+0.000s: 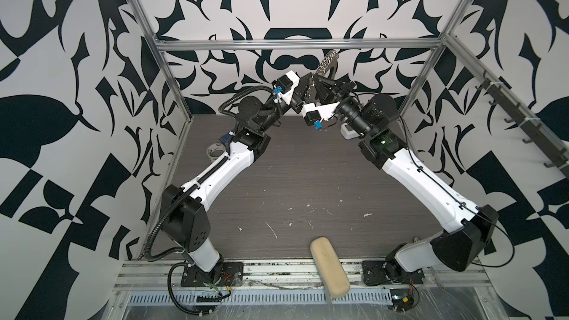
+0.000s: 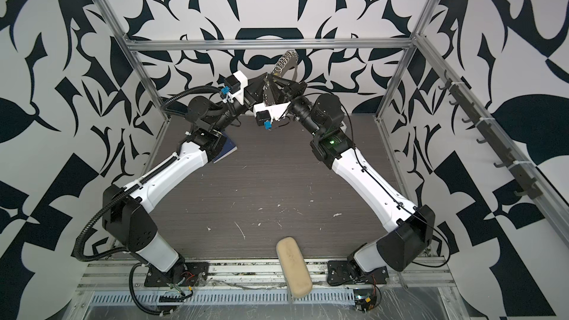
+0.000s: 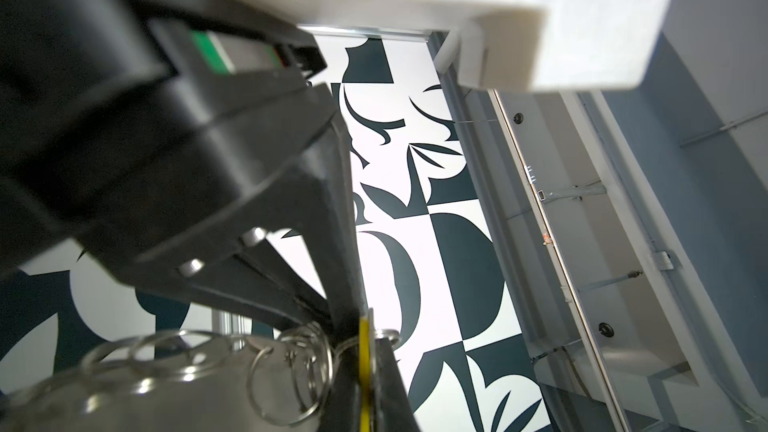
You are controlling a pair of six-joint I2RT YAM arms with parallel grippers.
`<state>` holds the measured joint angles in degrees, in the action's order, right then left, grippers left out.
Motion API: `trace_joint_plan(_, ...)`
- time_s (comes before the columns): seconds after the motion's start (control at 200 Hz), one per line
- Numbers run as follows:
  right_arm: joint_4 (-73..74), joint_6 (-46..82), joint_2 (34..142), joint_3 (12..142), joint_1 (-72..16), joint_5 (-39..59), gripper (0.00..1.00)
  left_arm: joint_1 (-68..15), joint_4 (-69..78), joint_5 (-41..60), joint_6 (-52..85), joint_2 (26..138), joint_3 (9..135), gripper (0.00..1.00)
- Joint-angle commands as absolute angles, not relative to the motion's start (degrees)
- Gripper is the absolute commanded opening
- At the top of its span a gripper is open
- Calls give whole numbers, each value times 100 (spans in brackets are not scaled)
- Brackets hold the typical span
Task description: Remove the keys from the keyring
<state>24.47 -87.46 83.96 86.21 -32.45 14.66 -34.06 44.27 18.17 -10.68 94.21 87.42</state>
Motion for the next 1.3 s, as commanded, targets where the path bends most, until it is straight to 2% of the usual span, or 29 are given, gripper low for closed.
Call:
trace_joint_plan(0.0,1970,-8778,8603,8668,-3380,1856,0,-3577,4874,2265,-1168,9334,9053,0)
trace_joint_plan(0.38,1651,-8824,8537,8712,-3378,1824,0,-3577,4911,2097,-1261,9276,8988,0)
trace_joint_plan(0.56,1670,-8831,8454,8566,-3382,1693,16,-3543,4865,2039,-1274,9217,8921,0)
trace_joint_plan(0.895,1800,-8780,8232,8196,-3375,1534,18,-3410,4891,1943,-1136,9211,8932,0)
trace_joint_plan(1.295,1829,-8669,7904,7854,-3367,1400,31,-3397,4921,1938,-1109,9265,8966,0)
